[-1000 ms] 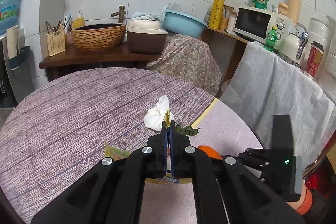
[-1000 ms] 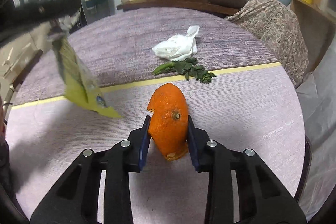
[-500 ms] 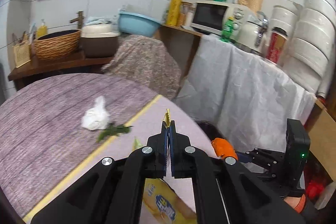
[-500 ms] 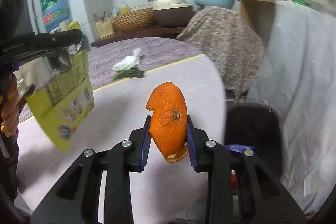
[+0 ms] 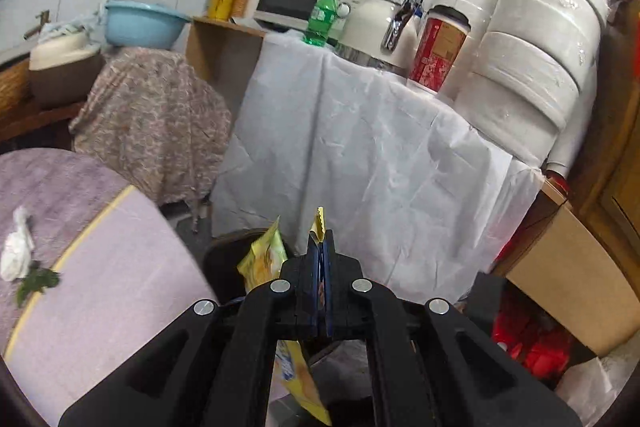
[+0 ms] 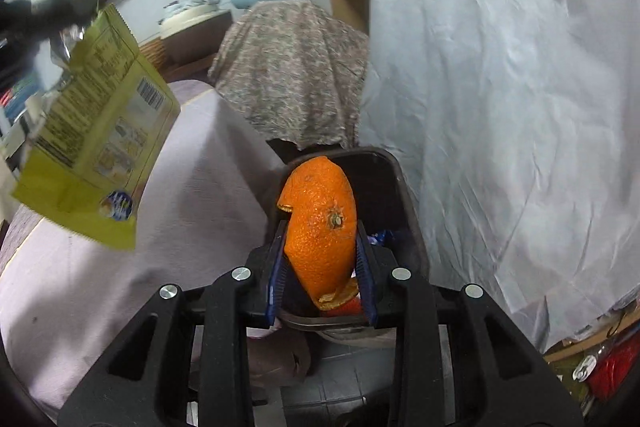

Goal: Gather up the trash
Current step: 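Carry the chip bag and orange over the bin and open both grippers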

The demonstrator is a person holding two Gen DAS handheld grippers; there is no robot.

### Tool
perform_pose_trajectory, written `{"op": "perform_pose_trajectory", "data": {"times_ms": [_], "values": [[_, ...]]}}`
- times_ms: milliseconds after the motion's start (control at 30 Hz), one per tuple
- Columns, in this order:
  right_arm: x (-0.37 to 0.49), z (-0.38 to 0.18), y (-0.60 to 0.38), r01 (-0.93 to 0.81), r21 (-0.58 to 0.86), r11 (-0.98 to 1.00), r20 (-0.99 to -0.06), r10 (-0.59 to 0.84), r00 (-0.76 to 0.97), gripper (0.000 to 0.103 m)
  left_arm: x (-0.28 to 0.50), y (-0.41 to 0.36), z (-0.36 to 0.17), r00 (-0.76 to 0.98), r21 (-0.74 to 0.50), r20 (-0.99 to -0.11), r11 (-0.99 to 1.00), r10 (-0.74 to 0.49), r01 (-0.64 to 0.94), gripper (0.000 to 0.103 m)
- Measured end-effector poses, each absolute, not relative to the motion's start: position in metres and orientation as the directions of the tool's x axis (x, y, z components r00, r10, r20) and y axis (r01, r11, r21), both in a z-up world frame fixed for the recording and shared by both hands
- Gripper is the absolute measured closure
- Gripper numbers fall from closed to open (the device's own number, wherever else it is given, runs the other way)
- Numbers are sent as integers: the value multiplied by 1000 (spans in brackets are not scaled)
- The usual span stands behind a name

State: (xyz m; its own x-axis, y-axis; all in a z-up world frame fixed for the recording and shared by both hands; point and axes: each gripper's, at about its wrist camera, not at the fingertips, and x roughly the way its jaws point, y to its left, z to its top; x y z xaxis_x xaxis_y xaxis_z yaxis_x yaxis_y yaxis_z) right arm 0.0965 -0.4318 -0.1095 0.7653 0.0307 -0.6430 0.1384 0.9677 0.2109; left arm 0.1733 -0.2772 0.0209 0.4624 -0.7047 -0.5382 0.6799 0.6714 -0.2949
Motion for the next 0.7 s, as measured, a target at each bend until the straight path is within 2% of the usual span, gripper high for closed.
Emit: {"op": "perform_pose_trajectory", "data": {"times_ms": [267, 367, 700], "values": [[116, -157, -460, 201, 277, 940, -692, 50, 720, 72, 204, -335, -33, 440, -269, -638, 718, -632, 641, 100], [125, -173, -466, 220, 285, 933, -714, 53, 698, 72, 213, -352, -59, 443, -219, -687, 745, -576, 630, 100], [149, -220, -473, 252, 314, 915, -772, 91, 630, 72, 241, -384, -107, 422, -155, -767, 778, -483, 608, 100]]}}
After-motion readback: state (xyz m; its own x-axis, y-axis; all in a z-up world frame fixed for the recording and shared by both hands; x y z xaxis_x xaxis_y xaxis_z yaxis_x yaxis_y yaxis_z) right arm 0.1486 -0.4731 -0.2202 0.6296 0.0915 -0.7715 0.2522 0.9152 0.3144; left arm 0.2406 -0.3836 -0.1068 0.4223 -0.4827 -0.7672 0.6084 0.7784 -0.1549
